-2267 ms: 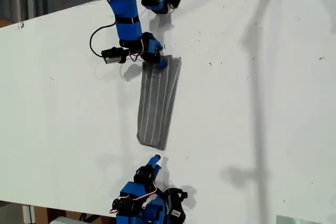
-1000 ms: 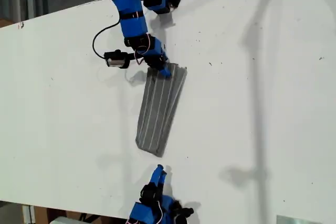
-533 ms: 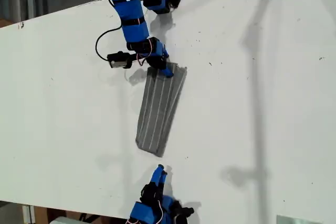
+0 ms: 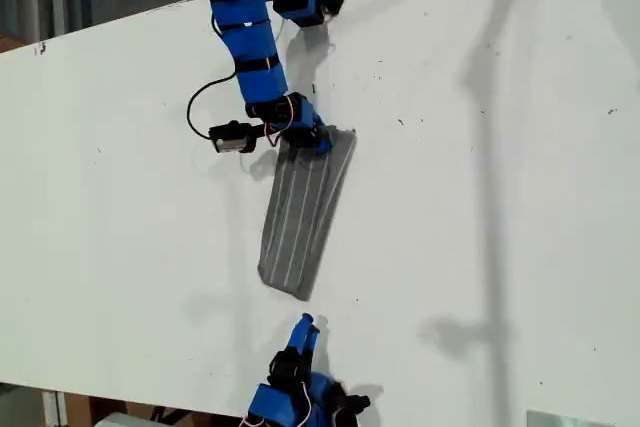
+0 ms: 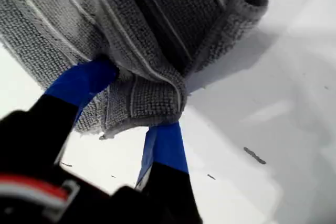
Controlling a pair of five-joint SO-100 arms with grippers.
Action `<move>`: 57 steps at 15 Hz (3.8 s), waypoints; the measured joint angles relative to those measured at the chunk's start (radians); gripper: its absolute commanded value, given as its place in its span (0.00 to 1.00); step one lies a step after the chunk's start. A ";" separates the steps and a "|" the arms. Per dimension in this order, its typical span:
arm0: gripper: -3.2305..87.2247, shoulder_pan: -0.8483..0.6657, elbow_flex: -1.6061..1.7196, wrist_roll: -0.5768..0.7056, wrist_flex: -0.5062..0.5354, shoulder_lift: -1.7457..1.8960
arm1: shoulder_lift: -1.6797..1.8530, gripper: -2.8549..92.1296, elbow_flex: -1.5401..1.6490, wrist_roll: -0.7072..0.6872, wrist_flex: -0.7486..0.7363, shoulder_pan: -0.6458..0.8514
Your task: Grasp corners of a square towel and fold twice.
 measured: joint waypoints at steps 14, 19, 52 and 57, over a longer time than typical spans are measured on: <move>0.22 0.005 0.066 -0.012 -0.003 0.002 | 0.465 0.03 0.127 0.367 0.511 -0.032; 0.22 0.002 0.190 -0.014 -0.086 0.002 | 0.742 0.03 0.107 0.502 0.747 -0.025; 0.22 -0.098 0.276 0.049 -0.164 -0.064 | 0.347 0.42 -0.614 -0.233 0.500 0.250; 0.22 -0.098 0.276 0.049 -0.164 -0.064 | 0.902 0.42 0.244 0.032 0.279 0.181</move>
